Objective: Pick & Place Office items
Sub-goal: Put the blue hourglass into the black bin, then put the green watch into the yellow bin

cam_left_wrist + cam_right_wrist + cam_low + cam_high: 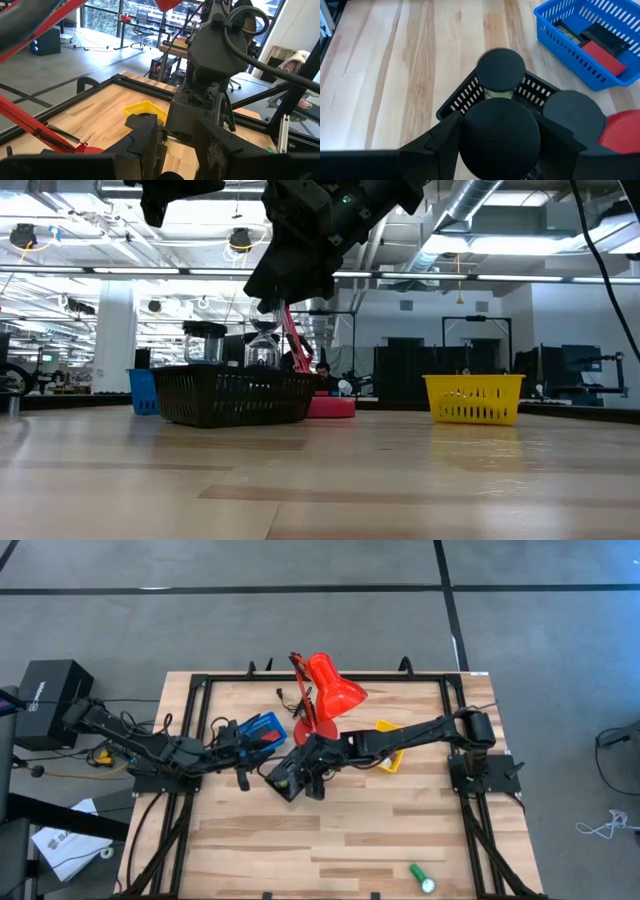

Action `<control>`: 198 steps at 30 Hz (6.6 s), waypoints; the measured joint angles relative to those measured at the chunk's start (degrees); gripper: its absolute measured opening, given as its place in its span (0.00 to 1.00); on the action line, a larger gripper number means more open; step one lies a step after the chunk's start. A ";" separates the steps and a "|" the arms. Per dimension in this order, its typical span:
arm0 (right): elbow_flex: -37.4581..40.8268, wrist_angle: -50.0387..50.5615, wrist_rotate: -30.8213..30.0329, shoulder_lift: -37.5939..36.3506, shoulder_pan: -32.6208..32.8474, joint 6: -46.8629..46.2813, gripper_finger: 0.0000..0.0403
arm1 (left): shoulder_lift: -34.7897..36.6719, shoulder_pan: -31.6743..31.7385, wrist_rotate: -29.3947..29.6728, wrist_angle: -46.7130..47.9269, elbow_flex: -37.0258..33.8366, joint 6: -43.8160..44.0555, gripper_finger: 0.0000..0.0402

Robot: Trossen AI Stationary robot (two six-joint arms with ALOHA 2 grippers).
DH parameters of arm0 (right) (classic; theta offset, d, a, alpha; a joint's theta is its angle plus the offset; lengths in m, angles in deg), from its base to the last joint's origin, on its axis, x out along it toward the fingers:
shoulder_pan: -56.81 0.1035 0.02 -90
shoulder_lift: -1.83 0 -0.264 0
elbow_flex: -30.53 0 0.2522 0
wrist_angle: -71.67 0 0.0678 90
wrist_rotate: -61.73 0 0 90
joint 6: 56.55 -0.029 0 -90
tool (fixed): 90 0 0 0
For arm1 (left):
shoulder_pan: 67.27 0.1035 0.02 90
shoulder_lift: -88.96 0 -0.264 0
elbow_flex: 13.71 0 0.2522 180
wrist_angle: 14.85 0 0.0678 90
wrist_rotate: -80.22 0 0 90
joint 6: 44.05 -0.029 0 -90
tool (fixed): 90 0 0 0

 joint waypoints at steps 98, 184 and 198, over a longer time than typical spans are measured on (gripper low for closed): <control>0.15 -3.58 4.52 6.01 -2.31 -3.39 0.64 | -0.02 0.00 0.00 0.00 -0.02 0.11 0.28; -9.42 56.43 -0.28 2.64 12.51 -13.63 0.65 | -0.02 -0.02 -0.02 0.50 -0.02 0.11 0.28; -9.42 57.92 2.08 2.45 30.82 -26.76 0.65 | -0.02 -0.02 -0.02 0.50 -0.02 0.11 0.28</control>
